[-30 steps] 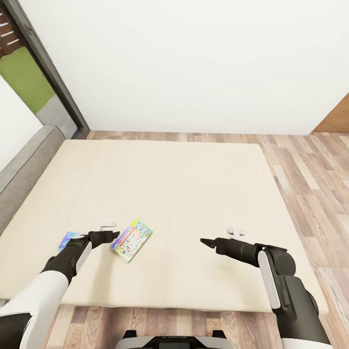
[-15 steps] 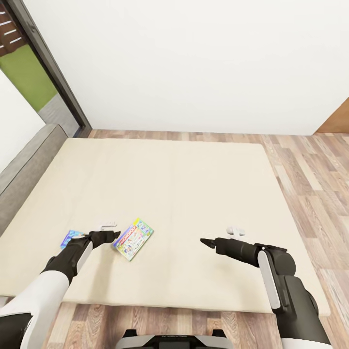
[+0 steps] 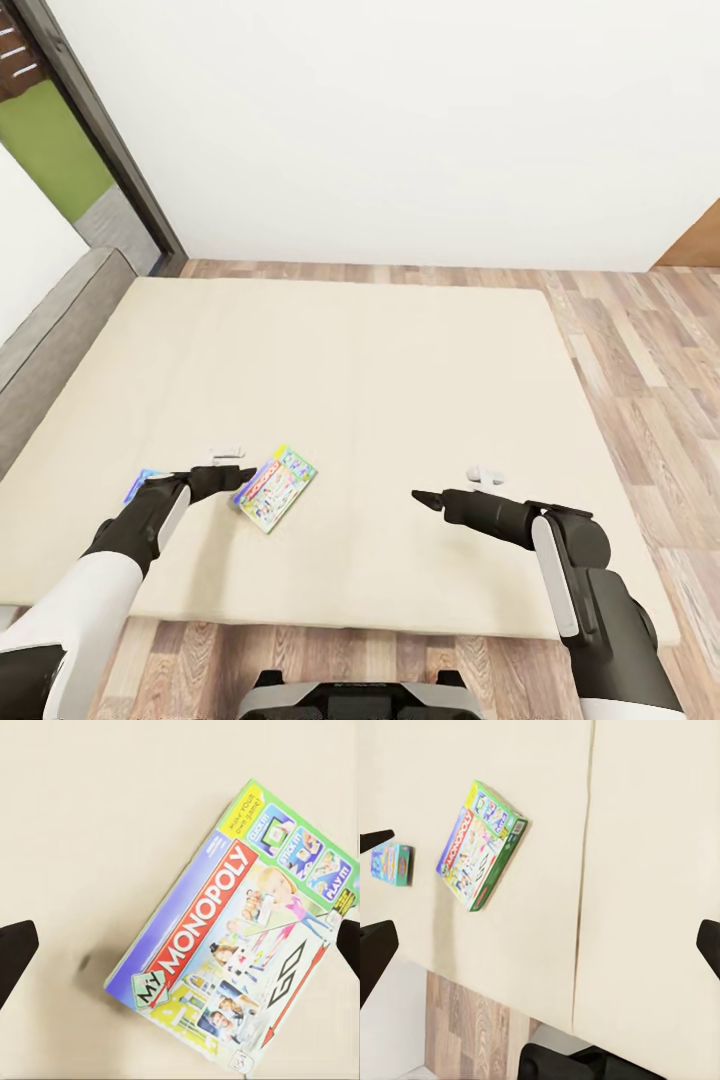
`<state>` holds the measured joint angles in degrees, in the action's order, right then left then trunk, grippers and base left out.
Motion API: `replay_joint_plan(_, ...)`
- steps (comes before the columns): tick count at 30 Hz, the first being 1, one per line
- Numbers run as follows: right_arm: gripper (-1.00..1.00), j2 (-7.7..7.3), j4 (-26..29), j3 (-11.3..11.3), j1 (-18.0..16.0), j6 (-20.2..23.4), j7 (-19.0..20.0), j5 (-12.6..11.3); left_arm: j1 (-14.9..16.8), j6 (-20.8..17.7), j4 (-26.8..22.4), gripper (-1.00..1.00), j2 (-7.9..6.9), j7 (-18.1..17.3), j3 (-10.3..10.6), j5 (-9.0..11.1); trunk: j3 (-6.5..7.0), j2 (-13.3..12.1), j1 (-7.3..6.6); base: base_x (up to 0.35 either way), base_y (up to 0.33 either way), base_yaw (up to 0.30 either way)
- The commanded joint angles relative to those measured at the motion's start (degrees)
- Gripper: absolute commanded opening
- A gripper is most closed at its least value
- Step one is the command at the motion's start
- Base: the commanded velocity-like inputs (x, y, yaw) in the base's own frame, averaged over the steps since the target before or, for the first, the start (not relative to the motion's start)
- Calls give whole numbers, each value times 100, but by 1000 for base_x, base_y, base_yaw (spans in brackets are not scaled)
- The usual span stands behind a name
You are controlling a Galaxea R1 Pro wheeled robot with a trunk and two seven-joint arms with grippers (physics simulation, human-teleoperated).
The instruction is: Put all the toys in the child's room - the three board games (two on the bed and one on the table), the two jigsaw puzzles on the table, and the tennis ball on the table - inside the toy box on the table in the child's room.
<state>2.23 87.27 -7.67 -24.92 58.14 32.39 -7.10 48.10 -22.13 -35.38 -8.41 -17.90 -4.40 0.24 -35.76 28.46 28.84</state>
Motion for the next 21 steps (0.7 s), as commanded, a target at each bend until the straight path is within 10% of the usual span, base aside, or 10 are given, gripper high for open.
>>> replay_joint_plan(1, 100, 2, 4, -2, -4, 45, 24, -36, 24, -73, -18, 100, -2, -42, -24, 4, -16, 8, 2, 0, 0, 0)
replay_joint_plan(7, 100, -29, 122, 107, -5, 44, 584, -44, 179, -181, -51, 100, -32, -258, -34, 8, -72, 8, 2, 0, 0, 0)
replay_joint_plan(13, 100, -64, 194, 95, -4, 36, 1973, -38, 213, -192, -57, 100, -3, -381, -41, -29, -128, 8, 2, 0, 0, 0)
replay_joint_plan(21, 100, -126, 202, 82, -4, 23, 2534, -19, 221, -172, -57, 100, 12, -393, -27, -35, -203, 8, 2, 0, 0, 0)
